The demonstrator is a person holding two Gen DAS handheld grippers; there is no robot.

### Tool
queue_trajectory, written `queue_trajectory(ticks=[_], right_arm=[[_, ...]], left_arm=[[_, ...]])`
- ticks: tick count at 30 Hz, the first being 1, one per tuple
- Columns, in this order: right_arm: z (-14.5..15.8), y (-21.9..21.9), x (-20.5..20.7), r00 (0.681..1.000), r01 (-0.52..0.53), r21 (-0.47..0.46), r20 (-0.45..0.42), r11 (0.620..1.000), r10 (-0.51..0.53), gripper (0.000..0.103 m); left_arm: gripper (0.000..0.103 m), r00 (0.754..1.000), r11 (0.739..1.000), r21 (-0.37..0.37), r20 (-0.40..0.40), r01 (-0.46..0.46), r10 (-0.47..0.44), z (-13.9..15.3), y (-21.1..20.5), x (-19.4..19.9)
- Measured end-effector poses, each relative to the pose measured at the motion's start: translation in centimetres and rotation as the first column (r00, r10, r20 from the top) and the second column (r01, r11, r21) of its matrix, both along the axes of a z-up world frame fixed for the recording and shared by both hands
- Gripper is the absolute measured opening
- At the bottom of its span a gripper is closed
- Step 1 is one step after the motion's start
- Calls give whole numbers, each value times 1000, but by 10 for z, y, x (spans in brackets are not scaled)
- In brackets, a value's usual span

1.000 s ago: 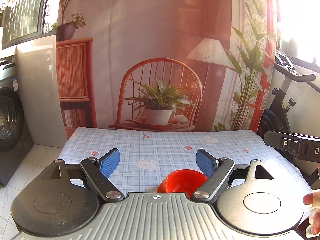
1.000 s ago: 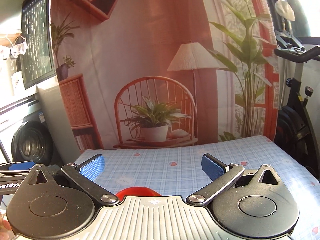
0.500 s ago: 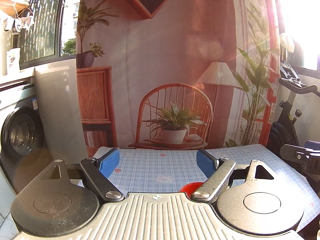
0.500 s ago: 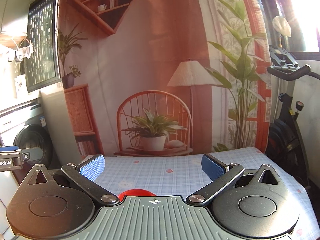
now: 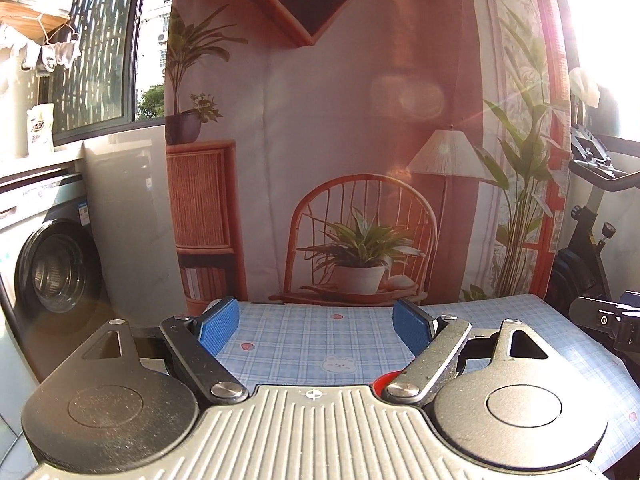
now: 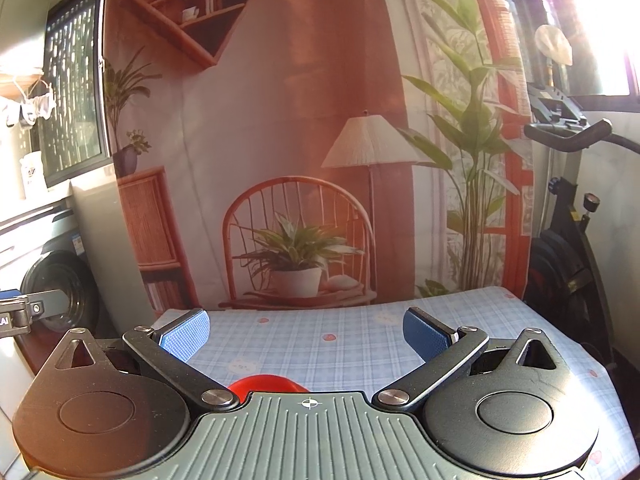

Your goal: Organize plates and bowls

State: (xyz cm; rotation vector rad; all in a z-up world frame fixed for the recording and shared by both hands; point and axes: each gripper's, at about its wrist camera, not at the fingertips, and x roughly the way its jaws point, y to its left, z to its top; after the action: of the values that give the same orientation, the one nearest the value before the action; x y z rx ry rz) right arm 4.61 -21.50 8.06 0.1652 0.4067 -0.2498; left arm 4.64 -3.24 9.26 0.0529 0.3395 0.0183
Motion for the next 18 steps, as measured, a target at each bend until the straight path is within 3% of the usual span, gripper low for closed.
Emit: queue_trajectory(ticks=[18], right_arm=[[-1, 0, 0, 1000, 3, 1, -5, 1000, -3, 103]], left_arm=[[86, 1000, 1000, -3, 2, -11, 11, 2, 0, -1]])
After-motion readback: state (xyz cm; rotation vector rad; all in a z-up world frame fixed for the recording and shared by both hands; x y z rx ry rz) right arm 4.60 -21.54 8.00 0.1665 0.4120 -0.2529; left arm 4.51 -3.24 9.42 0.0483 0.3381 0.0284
